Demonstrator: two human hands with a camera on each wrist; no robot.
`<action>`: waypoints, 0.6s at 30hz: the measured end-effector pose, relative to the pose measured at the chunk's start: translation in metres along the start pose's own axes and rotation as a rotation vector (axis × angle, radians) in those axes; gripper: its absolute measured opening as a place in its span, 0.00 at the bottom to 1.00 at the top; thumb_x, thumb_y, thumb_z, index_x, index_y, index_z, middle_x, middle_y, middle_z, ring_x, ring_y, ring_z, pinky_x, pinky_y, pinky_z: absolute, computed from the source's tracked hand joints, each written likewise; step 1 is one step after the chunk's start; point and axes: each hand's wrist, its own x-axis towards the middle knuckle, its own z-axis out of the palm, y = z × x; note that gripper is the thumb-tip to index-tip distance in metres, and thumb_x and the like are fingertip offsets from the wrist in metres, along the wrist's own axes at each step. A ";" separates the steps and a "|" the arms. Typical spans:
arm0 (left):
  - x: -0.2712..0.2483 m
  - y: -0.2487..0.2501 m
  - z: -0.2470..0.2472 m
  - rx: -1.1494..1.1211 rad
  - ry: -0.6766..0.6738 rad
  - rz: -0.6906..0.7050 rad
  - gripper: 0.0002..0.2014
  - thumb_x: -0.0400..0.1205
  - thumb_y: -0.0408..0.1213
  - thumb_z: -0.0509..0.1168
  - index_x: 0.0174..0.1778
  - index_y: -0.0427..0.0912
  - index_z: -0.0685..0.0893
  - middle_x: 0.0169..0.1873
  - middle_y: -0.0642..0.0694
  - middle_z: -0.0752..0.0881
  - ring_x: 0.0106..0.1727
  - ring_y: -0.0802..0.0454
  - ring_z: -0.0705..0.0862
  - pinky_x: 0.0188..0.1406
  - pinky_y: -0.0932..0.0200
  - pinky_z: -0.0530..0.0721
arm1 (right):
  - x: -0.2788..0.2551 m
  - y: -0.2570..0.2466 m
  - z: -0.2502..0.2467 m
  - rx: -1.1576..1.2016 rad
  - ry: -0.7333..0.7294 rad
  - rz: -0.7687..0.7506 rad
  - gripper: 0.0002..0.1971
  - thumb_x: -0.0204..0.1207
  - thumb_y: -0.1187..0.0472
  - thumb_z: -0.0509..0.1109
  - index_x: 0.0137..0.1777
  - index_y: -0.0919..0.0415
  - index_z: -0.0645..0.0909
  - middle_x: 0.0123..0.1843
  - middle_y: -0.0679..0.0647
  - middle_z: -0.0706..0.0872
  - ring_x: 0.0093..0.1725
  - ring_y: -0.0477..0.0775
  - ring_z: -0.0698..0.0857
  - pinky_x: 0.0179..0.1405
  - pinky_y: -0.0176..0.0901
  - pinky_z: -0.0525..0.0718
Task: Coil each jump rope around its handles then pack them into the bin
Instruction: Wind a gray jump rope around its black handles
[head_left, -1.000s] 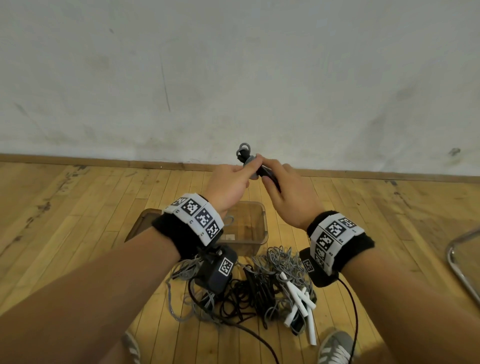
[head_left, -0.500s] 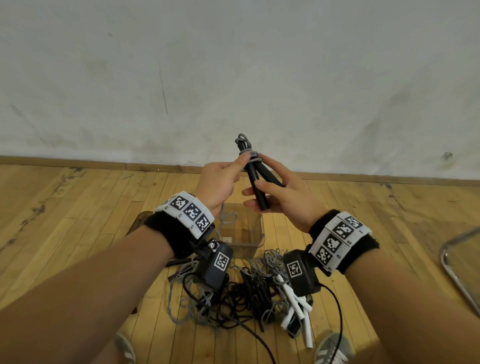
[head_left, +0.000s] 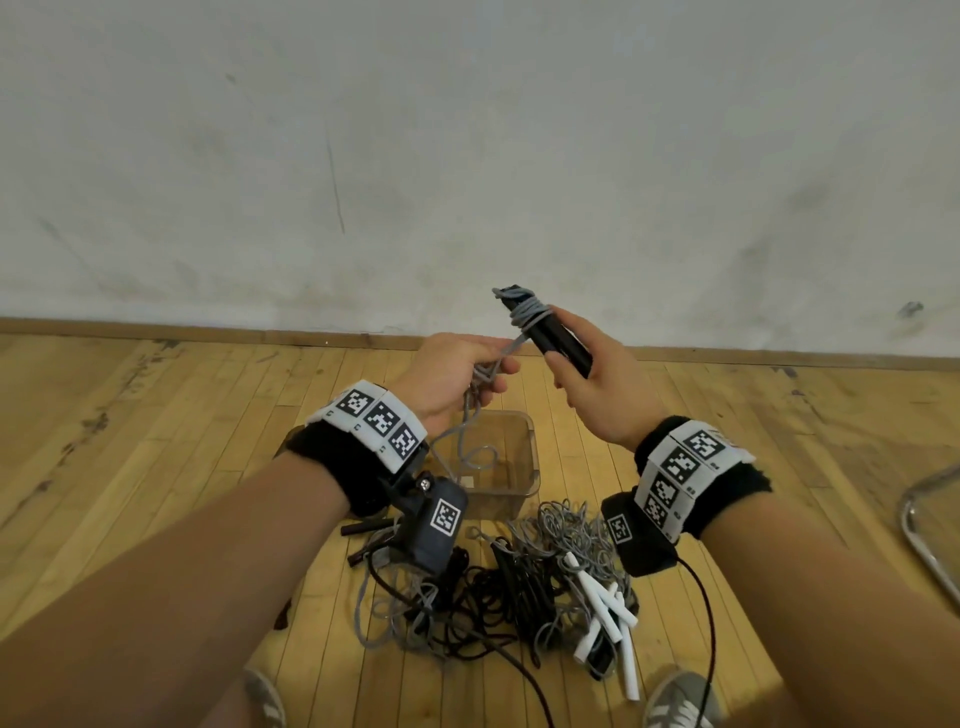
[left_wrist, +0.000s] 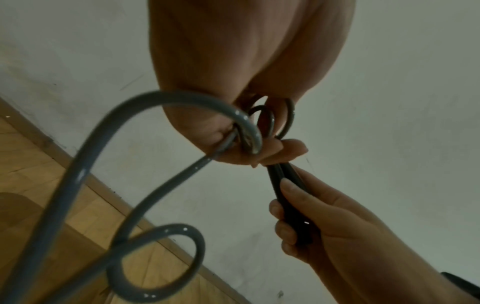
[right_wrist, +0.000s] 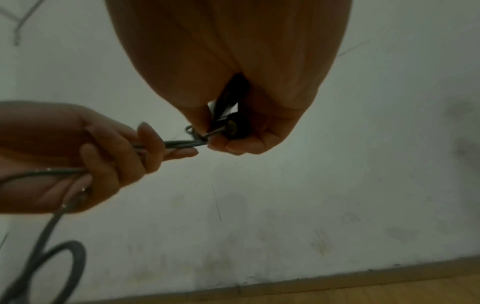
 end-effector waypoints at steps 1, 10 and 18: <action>0.000 0.000 -0.001 0.032 -0.013 0.000 0.11 0.89 0.34 0.64 0.61 0.34 0.89 0.31 0.49 0.86 0.24 0.58 0.77 0.23 0.66 0.74 | 0.001 0.003 -0.002 -0.039 0.025 0.016 0.26 0.88 0.57 0.65 0.85 0.47 0.67 0.43 0.40 0.83 0.36 0.43 0.83 0.38 0.42 0.81; -0.003 -0.002 0.007 0.130 -0.042 0.081 0.16 0.90 0.44 0.64 0.62 0.35 0.89 0.24 0.56 0.77 0.23 0.60 0.64 0.23 0.67 0.62 | 0.000 0.002 -0.001 -0.275 0.024 0.076 0.28 0.88 0.60 0.62 0.85 0.44 0.61 0.39 0.46 0.82 0.32 0.48 0.81 0.27 0.43 0.73; -0.007 0.002 0.014 0.050 -0.014 0.062 0.13 0.89 0.40 0.66 0.62 0.38 0.90 0.25 0.55 0.75 0.27 0.59 0.69 0.30 0.65 0.70 | 0.001 0.008 0.012 -0.195 0.010 0.030 0.22 0.92 0.51 0.47 0.84 0.38 0.57 0.36 0.48 0.77 0.31 0.50 0.77 0.31 0.46 0.67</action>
